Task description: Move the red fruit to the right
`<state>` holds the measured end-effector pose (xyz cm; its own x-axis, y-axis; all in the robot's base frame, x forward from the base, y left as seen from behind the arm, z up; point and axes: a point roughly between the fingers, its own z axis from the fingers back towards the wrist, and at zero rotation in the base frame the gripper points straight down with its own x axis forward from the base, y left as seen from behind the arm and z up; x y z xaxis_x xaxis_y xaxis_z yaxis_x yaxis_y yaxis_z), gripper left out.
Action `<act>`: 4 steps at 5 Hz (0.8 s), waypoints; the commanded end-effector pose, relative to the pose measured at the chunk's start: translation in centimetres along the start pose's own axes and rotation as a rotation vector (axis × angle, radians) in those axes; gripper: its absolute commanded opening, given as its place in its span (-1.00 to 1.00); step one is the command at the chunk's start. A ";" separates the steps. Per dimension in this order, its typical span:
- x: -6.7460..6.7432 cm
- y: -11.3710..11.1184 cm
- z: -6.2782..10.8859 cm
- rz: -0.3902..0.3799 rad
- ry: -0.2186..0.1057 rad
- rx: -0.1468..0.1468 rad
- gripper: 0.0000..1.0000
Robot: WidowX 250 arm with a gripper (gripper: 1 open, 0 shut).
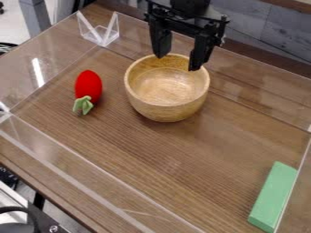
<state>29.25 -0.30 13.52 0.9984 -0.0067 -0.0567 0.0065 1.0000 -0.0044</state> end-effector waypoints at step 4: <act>-3.6 10.9 0.2 0.026 -0.041 -0.018 1.00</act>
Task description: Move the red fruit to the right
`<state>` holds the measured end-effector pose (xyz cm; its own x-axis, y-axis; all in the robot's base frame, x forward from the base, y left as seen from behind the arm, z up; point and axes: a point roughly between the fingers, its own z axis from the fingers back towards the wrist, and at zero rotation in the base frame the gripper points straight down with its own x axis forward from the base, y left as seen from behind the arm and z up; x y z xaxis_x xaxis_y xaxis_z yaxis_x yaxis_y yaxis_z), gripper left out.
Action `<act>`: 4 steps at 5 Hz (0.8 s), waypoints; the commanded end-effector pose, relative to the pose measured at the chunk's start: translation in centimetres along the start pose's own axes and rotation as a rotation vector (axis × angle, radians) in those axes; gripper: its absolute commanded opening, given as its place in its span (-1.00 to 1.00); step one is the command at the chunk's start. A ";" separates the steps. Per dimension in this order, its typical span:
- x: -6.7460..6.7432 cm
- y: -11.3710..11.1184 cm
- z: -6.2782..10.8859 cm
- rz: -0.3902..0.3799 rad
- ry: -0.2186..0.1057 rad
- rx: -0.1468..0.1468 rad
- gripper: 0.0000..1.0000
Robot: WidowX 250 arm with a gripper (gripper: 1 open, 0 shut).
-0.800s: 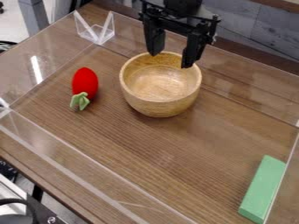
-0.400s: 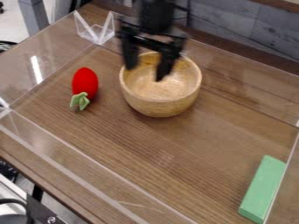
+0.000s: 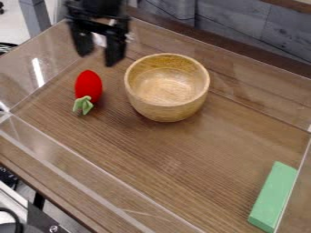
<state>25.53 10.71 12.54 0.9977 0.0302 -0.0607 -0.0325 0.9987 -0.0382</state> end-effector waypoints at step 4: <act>-0.2 2.9 -1.7 0.259 -0.074 -0.026 1.00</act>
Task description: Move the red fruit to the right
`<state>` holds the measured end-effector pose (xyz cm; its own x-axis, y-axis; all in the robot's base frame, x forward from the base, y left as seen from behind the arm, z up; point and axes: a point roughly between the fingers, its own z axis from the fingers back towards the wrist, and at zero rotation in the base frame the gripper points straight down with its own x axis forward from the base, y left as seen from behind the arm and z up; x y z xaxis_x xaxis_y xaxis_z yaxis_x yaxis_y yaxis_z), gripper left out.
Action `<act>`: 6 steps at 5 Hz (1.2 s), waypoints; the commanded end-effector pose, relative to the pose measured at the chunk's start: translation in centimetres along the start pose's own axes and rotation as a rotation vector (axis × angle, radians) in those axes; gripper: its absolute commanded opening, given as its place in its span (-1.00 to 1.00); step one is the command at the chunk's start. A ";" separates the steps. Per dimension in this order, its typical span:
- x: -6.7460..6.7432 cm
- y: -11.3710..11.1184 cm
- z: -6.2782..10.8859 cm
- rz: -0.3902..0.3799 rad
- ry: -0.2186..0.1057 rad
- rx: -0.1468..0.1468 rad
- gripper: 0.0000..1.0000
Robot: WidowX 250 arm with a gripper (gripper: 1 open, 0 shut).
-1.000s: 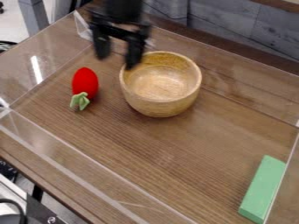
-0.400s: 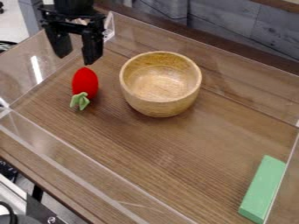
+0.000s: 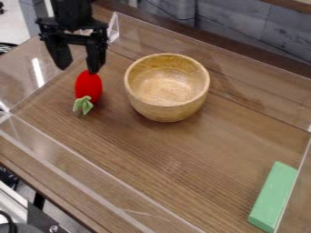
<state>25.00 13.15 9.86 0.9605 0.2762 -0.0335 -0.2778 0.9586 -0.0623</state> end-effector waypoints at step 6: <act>5.2 4.4 -3.9 -0.050 -0.038 0.004 1.00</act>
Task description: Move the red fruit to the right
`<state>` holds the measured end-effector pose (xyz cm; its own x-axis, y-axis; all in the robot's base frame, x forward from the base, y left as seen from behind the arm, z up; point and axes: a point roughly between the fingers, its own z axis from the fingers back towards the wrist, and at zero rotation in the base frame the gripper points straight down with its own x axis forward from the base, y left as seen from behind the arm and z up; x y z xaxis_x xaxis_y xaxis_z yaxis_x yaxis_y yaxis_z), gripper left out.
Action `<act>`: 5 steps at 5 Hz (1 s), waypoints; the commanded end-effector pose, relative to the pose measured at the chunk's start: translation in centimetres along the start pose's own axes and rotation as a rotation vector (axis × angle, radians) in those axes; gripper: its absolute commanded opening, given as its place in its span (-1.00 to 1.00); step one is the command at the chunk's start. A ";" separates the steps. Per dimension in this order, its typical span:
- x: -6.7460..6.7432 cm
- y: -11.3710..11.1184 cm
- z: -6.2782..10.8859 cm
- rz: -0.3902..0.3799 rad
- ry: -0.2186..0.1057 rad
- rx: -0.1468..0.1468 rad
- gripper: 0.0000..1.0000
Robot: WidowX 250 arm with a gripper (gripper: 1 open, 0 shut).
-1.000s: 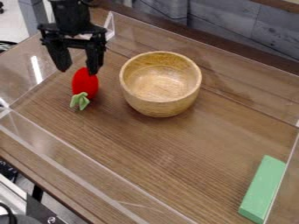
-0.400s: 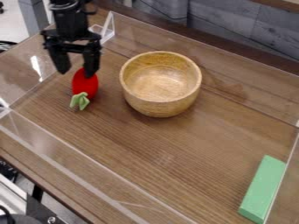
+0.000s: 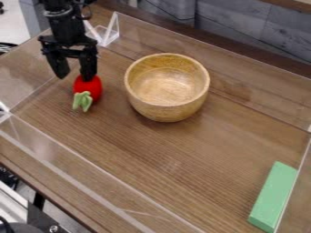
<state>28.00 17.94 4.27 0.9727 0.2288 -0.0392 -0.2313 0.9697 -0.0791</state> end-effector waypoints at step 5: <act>2.0 -0.6 0.6 -0.020 -0.011 -0.022 1.00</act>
<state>29.66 17.64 3.14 0.9752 0.2093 -0.0715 -0.2167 0.9687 -0.1207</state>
